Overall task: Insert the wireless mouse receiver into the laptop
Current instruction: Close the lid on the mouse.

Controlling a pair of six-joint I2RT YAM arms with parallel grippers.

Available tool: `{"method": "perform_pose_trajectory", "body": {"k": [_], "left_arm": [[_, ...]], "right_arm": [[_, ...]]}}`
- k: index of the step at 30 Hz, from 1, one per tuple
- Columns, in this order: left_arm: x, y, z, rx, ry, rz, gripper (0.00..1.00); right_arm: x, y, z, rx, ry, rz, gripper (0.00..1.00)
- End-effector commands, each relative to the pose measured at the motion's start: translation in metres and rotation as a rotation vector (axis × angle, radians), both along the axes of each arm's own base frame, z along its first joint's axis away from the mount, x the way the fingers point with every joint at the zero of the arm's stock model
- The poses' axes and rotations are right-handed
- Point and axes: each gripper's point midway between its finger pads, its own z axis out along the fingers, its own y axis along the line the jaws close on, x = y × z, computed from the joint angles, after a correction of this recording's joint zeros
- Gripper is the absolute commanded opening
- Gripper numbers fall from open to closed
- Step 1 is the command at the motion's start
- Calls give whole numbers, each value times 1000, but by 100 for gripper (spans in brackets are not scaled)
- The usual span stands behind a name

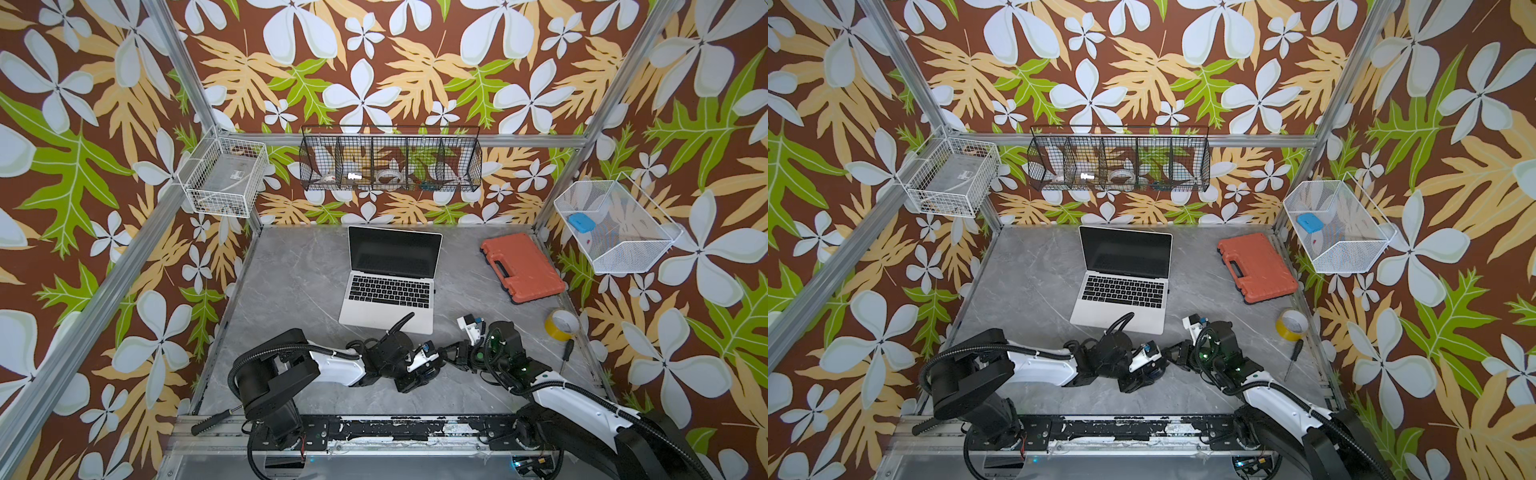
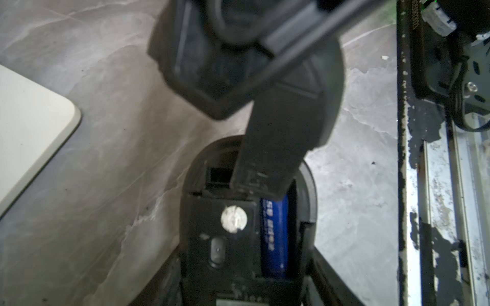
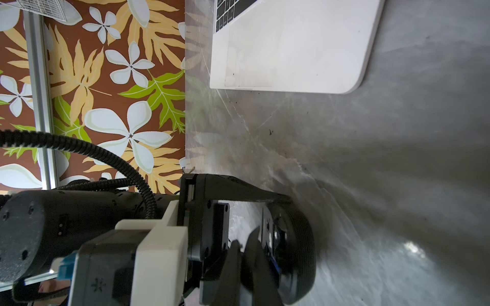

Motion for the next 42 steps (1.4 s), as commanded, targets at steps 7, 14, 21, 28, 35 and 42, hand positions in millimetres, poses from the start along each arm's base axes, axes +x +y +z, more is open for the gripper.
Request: {"method": "perform_pose_trajectory", "body": {"k": [7, 14, 21, 28, 35, 42], "left_arm": [[1, 1, -4, 19, 8, 10, 43], [2, 0, -3, 20, 8, 12, 42], [3, -1, -2, 17, 8, 19, 42], [3, -1, -2, 18, 11, 23, 41], [5, 0, -2, 22, 4, 29, 41], [6, 1, -3, 30, 3, 35, 40]], "right_arm": [[-4, 4, -12, -32, 2, 34, 0], [-3, 5, -17, -74, 6, 48, 0], [-10, 5, -25, -129, 28, 79, 14], [-11, 3, -23, -185, 24, 98, 34], [-9, -5, -17, -269, 2, 110, 56], [-9, -12, -15, -319, -18, 96, 55]]}}
